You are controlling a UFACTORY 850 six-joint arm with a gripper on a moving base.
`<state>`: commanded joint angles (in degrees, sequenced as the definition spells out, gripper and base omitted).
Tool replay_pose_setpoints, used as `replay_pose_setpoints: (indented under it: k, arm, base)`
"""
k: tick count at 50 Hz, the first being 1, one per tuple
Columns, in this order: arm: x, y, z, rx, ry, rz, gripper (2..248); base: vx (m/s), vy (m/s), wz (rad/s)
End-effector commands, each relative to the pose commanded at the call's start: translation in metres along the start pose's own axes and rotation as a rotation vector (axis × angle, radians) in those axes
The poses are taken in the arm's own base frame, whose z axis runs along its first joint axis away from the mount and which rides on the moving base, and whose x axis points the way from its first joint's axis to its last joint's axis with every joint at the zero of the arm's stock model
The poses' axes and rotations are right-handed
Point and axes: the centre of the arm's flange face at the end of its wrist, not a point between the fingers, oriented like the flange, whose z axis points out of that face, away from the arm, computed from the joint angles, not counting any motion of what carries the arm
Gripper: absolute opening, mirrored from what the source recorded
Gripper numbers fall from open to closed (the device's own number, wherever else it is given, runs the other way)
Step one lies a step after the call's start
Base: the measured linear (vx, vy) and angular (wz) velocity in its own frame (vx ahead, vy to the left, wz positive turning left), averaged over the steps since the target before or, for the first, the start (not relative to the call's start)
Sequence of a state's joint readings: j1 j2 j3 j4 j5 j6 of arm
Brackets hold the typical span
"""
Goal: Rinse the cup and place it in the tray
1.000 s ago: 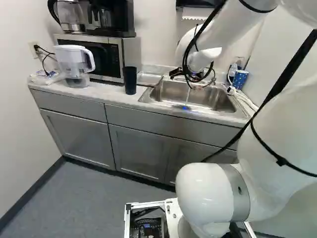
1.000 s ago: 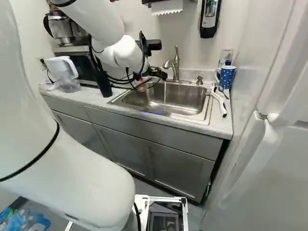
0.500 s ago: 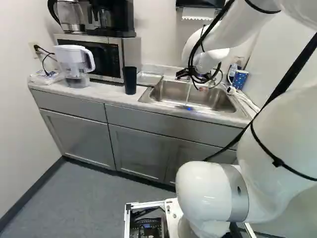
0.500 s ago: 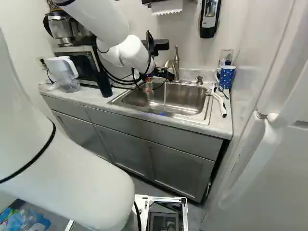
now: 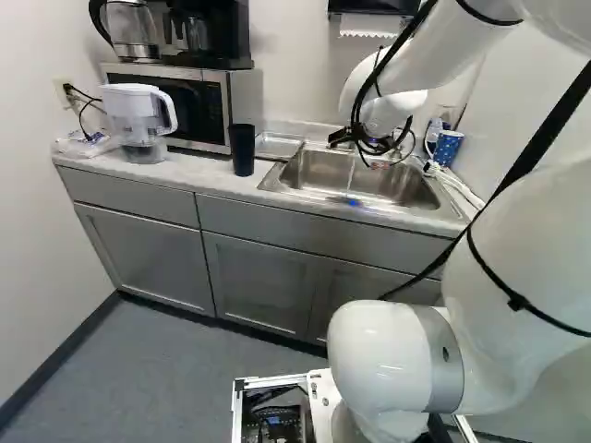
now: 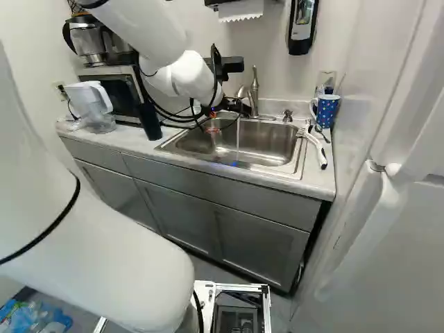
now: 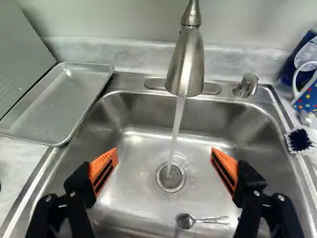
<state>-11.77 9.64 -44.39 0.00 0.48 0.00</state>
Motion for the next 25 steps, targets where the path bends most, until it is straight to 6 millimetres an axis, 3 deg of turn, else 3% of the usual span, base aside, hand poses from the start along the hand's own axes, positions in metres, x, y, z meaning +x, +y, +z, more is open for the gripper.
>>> replay_pose_setpoints:
  k: [25]
  arm:
    - [-0.0004,-0.0023,-0.0005,0.004,0.000,-0.003,247]
  base:
    - [0.000,0.000,0.000]
